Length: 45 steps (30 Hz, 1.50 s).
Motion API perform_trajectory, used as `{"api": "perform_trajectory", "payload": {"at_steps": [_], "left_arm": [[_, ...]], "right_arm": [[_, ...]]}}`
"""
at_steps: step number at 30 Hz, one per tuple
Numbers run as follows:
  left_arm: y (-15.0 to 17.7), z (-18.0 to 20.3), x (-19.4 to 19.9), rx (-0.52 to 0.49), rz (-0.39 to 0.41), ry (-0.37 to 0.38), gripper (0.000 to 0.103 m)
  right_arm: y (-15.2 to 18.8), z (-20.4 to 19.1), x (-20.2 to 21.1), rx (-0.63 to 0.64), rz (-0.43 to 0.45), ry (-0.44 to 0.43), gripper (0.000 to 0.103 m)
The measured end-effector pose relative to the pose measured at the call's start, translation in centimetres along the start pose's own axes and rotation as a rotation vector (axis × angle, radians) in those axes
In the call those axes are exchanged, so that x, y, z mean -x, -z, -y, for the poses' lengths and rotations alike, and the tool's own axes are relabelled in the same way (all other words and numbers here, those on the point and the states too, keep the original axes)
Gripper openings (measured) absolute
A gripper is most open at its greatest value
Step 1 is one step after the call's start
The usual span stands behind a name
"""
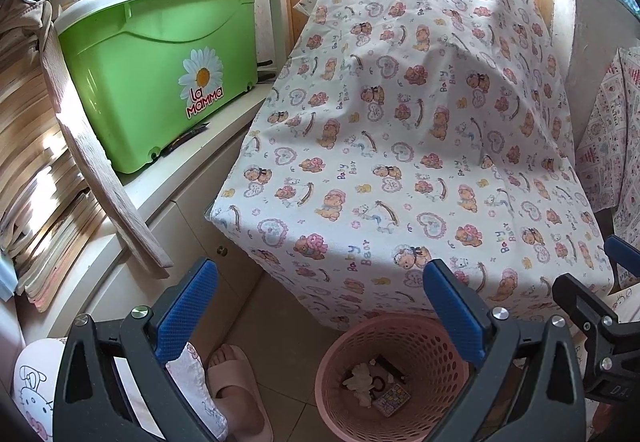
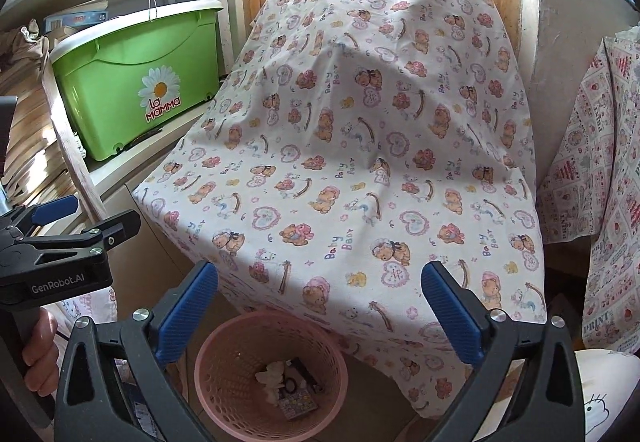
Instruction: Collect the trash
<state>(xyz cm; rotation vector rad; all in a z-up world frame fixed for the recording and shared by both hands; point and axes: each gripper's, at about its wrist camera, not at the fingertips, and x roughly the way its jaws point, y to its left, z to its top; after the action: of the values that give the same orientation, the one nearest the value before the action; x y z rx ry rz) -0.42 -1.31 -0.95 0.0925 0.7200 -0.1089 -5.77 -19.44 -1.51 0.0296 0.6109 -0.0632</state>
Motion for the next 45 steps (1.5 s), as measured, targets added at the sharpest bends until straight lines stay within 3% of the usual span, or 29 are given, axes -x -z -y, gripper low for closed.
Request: {"api": "perform_trajectory", "payload": {"at_steps": [25,45], "left_arm": [[0.2,0.2,0.3,-0.029,0.002,-0.001,0.101],[0.3,0.2,-0.5,-0.017,-0.049,0.048,0.101]], "right_arm": [[0.4,0.2,-0.5,-0.019,-0.027,-0.001,0.103],[0.4,0.2,-0.6,-0.023,-0.031,-0.008,0.103]]}}
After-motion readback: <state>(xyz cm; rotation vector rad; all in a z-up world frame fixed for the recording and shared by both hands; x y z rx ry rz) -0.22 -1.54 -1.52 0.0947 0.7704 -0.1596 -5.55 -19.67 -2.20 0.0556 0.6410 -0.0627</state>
